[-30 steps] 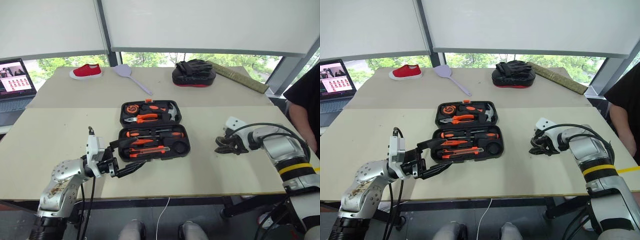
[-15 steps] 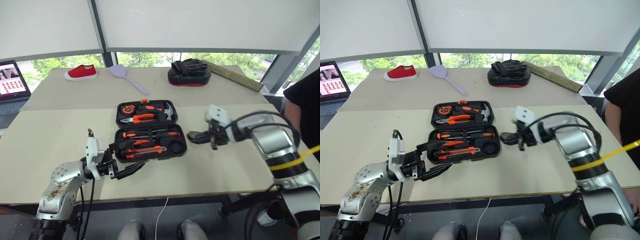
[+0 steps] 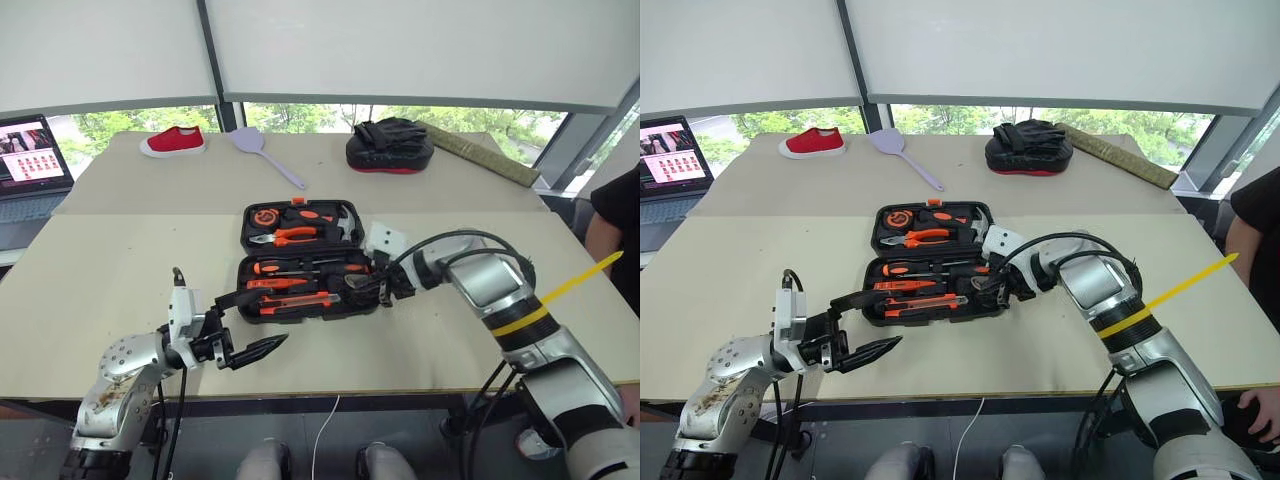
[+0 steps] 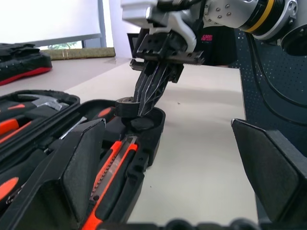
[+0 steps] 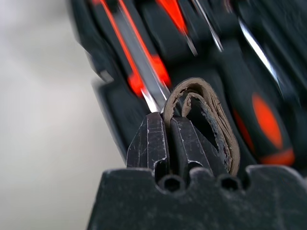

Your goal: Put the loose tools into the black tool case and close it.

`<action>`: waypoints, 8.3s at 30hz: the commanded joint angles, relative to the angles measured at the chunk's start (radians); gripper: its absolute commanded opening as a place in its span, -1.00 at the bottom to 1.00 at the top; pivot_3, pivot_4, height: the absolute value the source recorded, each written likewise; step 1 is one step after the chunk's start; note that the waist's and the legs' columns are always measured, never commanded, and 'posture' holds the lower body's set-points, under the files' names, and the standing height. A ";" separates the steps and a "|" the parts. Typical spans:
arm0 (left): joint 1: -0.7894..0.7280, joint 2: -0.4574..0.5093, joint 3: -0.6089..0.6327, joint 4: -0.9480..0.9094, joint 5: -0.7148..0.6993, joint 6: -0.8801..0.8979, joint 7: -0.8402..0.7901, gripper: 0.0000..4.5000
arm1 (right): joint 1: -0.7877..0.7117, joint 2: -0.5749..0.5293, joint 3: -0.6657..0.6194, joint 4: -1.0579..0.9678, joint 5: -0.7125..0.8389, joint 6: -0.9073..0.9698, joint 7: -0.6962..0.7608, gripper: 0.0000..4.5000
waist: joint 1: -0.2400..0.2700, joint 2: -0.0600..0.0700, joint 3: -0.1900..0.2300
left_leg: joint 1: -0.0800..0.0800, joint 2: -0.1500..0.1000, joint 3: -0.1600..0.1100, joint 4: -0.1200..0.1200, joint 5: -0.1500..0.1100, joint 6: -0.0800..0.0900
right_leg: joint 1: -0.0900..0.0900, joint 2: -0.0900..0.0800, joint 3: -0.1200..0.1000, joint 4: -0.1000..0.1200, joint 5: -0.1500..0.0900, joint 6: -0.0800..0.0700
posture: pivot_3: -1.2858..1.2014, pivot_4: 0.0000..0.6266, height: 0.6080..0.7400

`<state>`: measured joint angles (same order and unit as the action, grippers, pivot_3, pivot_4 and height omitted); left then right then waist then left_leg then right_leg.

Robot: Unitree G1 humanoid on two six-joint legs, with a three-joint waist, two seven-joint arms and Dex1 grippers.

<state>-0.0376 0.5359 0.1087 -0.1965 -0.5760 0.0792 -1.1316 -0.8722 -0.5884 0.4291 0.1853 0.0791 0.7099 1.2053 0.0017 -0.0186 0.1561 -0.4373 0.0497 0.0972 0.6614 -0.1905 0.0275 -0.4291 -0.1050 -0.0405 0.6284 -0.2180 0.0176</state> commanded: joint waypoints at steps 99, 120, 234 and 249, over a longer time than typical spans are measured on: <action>-0.004 0.034 0.041 -0.050 -0.015 0.036 0.065 1.00 | 0.215 0.101 -0.280 0.201 0.104 -0.640 -0.031 -0.99 | -0.012 0.000 0.000 | 0.003 0.001 -0.001 0.000 0.000 0.000 | 0.003 0.002 0.000 0.000 0.000 0.000 | 0.03 -0.52 1.00; 0.007 0.199 0.309 0.289 0.095 0.174 0.304 0.12 | 0.503 -0.083 -0.504 0.013 0.123 -0.684 -0.216 -1.00 | -0.009 -0.001 0.001 | 0.003 0.001 -0.004 -0.002 -0.001 -0.003 | 0.001 -0.001 0.000 -0.002 -0.005 -0.002 | 0.03 -0.52 1.00; -0.954 0.087 0.110 0.880 0.185 1.125 0.428 -1.00 | -0.395 0.251 -0.439 0.890 0.026 0.260 -0.554 -0.98 | -0.019 -0.008 0.008 | -0.009 -0.001 -0.001 -0.001 0.009 -0.003 | -0.008 0.003 0.001 0.004 0.009 0.001 | 0.03 -0.52 1.00; -0.571 -0.005 0.320 0.456 0.026 0.613 0.309 -1.00 | 0.094 0.150 -0.397 0.123 0.051 -0.500 -0.279 -0.98 | -0.019 -0.008 0.009 | -0.015 0.000 -0.001 -0.002 0.009 -0.004 | -0.012 0.003 0.001 0.003 0.012 0.002 | 0.03 -0.52 1.00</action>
<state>-0.6161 0.5279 0.4119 0.3265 -0.5201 0.7598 -0.8009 -0.7885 -0.4149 0.0223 0.4228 0.1354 0.3421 0.8814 -0.0174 -0.0266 0.1646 -0.4524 0.0492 0.0965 0.6599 -0.1823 0.0237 -0.4406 -0.1016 -0.0390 0.6314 -0.2059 0.0194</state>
